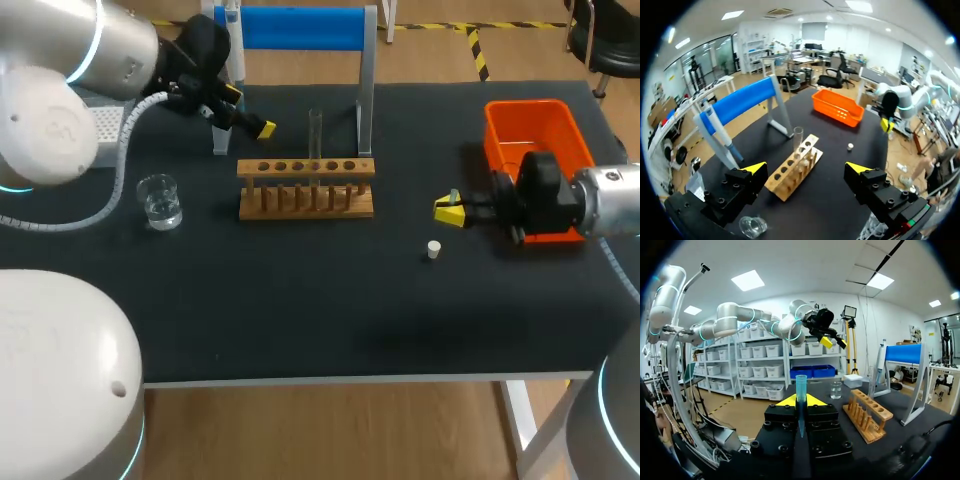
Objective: Invert the test tube, pick up the pipette, mount the tip to pipette, aspirate from beaker and dispense into the tube, eject the tip, return the pipette, and cap with the stopper.
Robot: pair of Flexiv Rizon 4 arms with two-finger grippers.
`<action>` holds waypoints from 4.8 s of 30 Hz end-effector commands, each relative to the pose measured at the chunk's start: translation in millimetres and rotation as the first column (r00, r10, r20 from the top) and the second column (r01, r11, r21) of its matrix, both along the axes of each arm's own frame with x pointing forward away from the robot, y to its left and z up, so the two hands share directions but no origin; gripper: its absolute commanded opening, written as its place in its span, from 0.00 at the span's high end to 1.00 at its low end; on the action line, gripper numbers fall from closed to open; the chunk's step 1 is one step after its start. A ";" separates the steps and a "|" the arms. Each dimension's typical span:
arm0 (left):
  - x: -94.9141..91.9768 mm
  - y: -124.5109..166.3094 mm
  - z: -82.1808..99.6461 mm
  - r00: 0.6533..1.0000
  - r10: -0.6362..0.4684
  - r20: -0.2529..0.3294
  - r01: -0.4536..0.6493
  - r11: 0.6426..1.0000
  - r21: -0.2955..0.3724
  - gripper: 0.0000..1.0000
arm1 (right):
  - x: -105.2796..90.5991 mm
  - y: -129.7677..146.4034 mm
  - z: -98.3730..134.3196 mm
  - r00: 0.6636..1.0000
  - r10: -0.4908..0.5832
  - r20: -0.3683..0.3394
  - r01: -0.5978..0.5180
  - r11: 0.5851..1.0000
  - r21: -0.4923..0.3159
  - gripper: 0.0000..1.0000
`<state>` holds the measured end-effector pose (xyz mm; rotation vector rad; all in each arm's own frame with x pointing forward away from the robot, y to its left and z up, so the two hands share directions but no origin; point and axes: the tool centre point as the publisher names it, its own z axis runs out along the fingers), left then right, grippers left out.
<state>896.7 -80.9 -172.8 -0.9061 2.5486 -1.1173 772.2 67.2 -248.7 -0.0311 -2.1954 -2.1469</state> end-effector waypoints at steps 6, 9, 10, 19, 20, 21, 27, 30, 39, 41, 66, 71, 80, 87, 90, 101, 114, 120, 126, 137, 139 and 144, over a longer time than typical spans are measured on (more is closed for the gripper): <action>7.4 4.4 -9.3 0.952 0.304 0.038 -0.306 0.951 0.051 0.00 | -1.0 0.3 0.1 1.000 -0.003 0.001 0.003 1.000 -0.001 1.00; 11.5 6.2 -10.0 0.936 0.350 0.048 -0.352 0.935 0.043 0.00 | -1.0 0.3 0.1 1.000 -0.003 0.001 0.003 1.000 -0.001 1.00; 12.9 6.8 -9.9 0.930 0.364 0.053 -0.366 0.930 0.038 0.00 | -1.0 0.3 0.1 1.000 -0.003 0.001 0.003 1.000 -0.001 1.00; 26.2 14.2 -9.8 0.837 0.535 0.119 -0.535 0.844 -0.030 0.00 | -1.0 0.3 0.1 1.000 -0.003 0.001 0.003 1.000 -0.001 1.00; 27.2 14.3 -9.9 0.831 0.543 0.123 -0.543 0.839 -0.032 0.00 | -1.0 0.3 0.1 1.000 -0.003 0.001 0.003 1.000 -0.001 1.00; 29.1 14.4 -10.1 0.818 0.560 0.132 -0.559 0.828 -0.047 0.00 | -1.0 0.3 0.1 1.000 -0.003 0.001 0.003 1.000 -0.001 1.00; 38.2 14.0 -9.6 0.783 0.599 0.167 -0.596 0.800 -0.074 0.00 | -1.0 0.3 0.1 1.000 -0.003 0.001 0.003 1.000 -0.001 1.00; 44.2 13.0 -8.9 0.771 0.609 0.185 -0.604 0.792 -0.090 0.00 | -1.0 0.3 0.1 1.000 -0.003 0.001 0.003 1.000 -0.001 1.00; 68.3 12.4 -0.9 0.709 0.657 0.258 -0.644 0.751 -0.142 0.00 | -1.0 0.3 0.1 1.000 -0.003 0.001 0.003 1.000 -0.001 1.00; 73.7 12.5 1.5 0.693 0.668 0.270 -0.652 0.741 -0.160 0.00 | -1.0 0.3 0.1 1.000 -0.003 0.001 0.003 1.000 -0.001 1.00; 139.8 8.9 0.3 0.617 0.729 0.298 -0.687 0.683 -0.247 0.00 | -1.0 0.3 0.1 1.000 -0.003 0.001 0.003 1.000 -0.001 1.00; 152.6 11.8 -5.7 0.612 0.736 0.289 -0.692 0.675 -0.254 0.00 | -1.0 0.3 0.1 1.000 -0.003 0.001 0.003 1.000 -0.001 1.00; 174.9 18.5 -14.4 0.611 0.741 0.280 -0.694 0.671 -0.262 0.00 | -1.0 0.3 0.1 1.000 -0.003 0.001 0.003 1.000 -0.001 1.00; 189.6 27.5 -19.7 0.607 0.746 0.275 -0.696 0.666 -0.268 0.00 | -1.0 0.3 0.1 1.000 -0.003 0.001 0.003 1.000 -0.001 1.00; 195.6 28.8 -22.0 0.607 0.746 0.273 -0.696 0.665 -0.271 0.00 | -1.0 0.3 0.1 1.000 -0.003 0.001 0.003 1.000 -0.001 1.00; 217.5 36.4 -28.5 0.612 0.745 0.266 -0.693 0.667 -0.273 0.00 | -1.0 0.3 0.1 1.000 -0.003 0.001 0.003 1.000 -0.001 1.00; 236.7 38.1 -31.8 0.619 0.740 0.263 -0.685 0.673 -0.279 0.34 | -1.0 0.3 0.1 1.000 -0.003 0.001 0.003 1.000 -0.001 1.00; 241.9 36.9 -33.3 0.625 0.735 0.263 -0.681 0.678 -0.277 0.37 | -1.0 0.3 0.1 1.000 -0.003 0.001 0.003 1.000 -0.001 1.00; 246.7 36.2 -34.0 0.632 0.728 0.266 -0.675 0.685 -0.274 0.41 | -1.0 0.3 0.1 1.000 -0.003 0.001 0.003 1.000 -0.001 1.00; 254.2 38.9 -32.8 0.628 0.731 0.269 -0.675 0.683 -0.279 0.43 | -1.0 0.3 0.1 1.000 -0.003 0.001 0.003 1.000 -0.001 1.00; 257.2 39.0 -33.0 0.628 0.730 0.270 -0.674 0.683 -0.280 0.44 | -1.0 0.3 0.1 1.000 -0.003 0.001 0.003 1.000 -0.001 1.00; 260.0 37.9 -33.9 0.629 0.729 0.269 -0.673 0.684 -0.281 0.45 | -1.0 0.3 0.1 1.000 -0.003 0.001 0.003 1.000 -0.001 1.00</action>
